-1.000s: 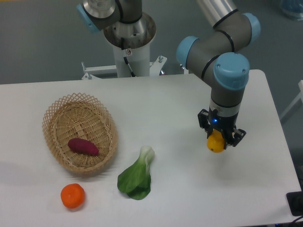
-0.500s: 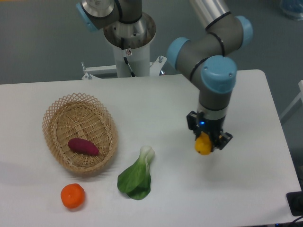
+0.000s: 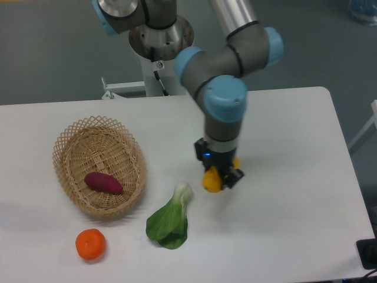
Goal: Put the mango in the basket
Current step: 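Carry the held mango over toward the wicker basket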
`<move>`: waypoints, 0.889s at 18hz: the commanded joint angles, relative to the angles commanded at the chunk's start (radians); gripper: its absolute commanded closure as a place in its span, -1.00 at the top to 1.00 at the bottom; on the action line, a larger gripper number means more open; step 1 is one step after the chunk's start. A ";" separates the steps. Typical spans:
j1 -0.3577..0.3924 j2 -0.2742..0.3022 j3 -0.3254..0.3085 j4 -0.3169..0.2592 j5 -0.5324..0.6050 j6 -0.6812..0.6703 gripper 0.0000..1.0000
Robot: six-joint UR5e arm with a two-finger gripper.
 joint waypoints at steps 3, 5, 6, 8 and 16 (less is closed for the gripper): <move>-0.042 0.023 -0.034 0.003 -0.002 -0.028 -0.38; -0.068 0.049 -0.069 0.005 -0.003 -0.031 -0.38; -0.081 0.067 -0.089 0.005 -0.003 -0.031 -0.38; -0.114 0.090 -0.123 0.011 -0.003 -0.037 -0.38; -0.288 0.089 -0.129 0.017 0.011 -0.212 -0.35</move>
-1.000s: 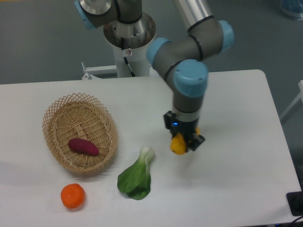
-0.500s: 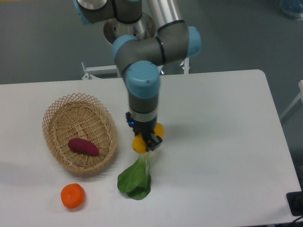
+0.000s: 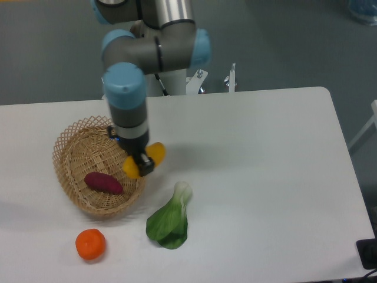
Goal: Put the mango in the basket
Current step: 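Carry the held mango over toward the wicker basket, then lower the mango into the basket beside the sweet potato and open gripper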
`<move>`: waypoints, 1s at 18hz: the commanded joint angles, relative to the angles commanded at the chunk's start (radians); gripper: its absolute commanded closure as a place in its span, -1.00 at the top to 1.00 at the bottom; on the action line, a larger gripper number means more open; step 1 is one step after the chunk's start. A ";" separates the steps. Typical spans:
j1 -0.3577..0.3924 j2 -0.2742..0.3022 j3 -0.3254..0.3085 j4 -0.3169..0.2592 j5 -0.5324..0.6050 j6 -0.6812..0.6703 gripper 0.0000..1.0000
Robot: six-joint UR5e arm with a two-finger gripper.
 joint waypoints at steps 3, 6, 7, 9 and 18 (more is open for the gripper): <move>-0.045 -0.002 -0.002 0.003 -0.002 -0.077 -0.35; -0.068 -0.003 -0.011 0.005 0.000 -0.082 -0.31; -0.071 -0.002 -0.012 0.005 0.000 -0.082 -0.29; -0.091 -0.005 -0.012 0.005 0.000 -0.094 -0.28; -0.141 -0.026 -0.034 0.008 -0.002 -0.124 0.44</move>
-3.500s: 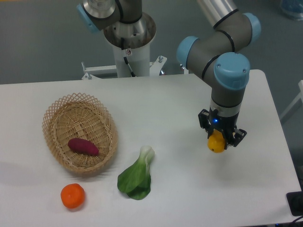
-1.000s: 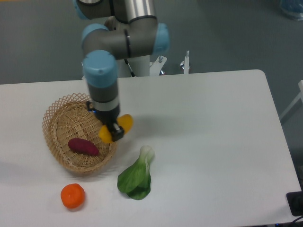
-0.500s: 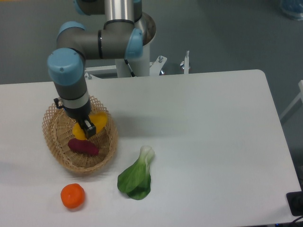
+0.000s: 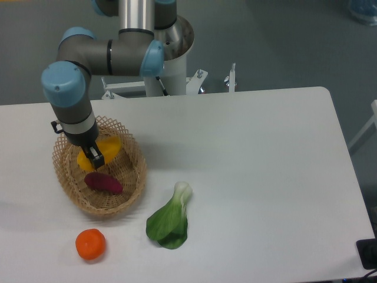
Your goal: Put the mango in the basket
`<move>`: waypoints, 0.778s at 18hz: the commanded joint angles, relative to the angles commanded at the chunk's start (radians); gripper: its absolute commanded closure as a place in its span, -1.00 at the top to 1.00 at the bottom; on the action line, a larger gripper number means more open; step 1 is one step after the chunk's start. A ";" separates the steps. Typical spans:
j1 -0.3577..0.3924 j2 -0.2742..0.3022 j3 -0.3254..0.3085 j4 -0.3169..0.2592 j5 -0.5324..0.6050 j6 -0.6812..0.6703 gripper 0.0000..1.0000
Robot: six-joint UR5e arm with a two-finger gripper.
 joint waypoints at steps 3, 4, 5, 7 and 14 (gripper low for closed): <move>-0.002 0.002 0.000 0.000 -0.003 -0.003 1.00; 0.000 0.002 0.002 0.000 -0.005 -0.005 1.00; 0.000 0.002 0.002 0.000 -0.006 -0.006 1.00; 0.000 0.002 0.006 0.000 -0.002 -0.008 1.00; 0.089 0.000 0.043 0.006 -0.003 0.009 1.00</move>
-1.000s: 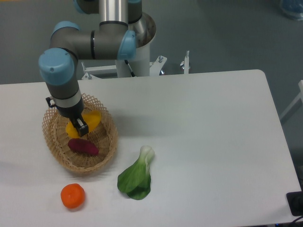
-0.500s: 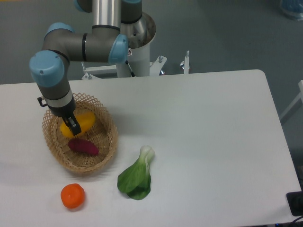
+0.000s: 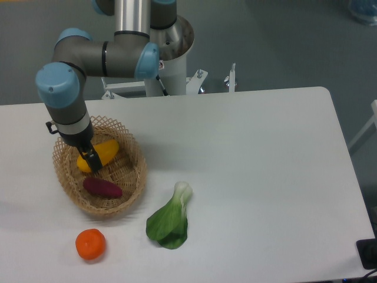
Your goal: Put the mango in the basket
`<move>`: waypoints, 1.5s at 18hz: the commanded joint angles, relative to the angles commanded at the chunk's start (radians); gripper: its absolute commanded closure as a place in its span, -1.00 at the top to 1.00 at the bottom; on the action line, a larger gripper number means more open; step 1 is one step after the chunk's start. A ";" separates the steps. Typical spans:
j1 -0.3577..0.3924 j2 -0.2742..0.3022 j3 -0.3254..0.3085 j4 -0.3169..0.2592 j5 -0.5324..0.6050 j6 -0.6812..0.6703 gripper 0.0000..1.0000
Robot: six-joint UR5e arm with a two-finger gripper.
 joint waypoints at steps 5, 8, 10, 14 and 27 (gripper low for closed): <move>0.160 0.006 0.035 -0.011 -0.002 0.044 1.00; 0.219 -0.006 0.061 -0.018 0.005 0.159 1.00; 0.265 -0.012 0.069 -0.020 0.005 0.207 1.00; 0.371 -0.032 0.103 -0.021 0.008 0.306 1.00; 0.575 -0.104 0.255 -0.181 0.040 0.606 1.00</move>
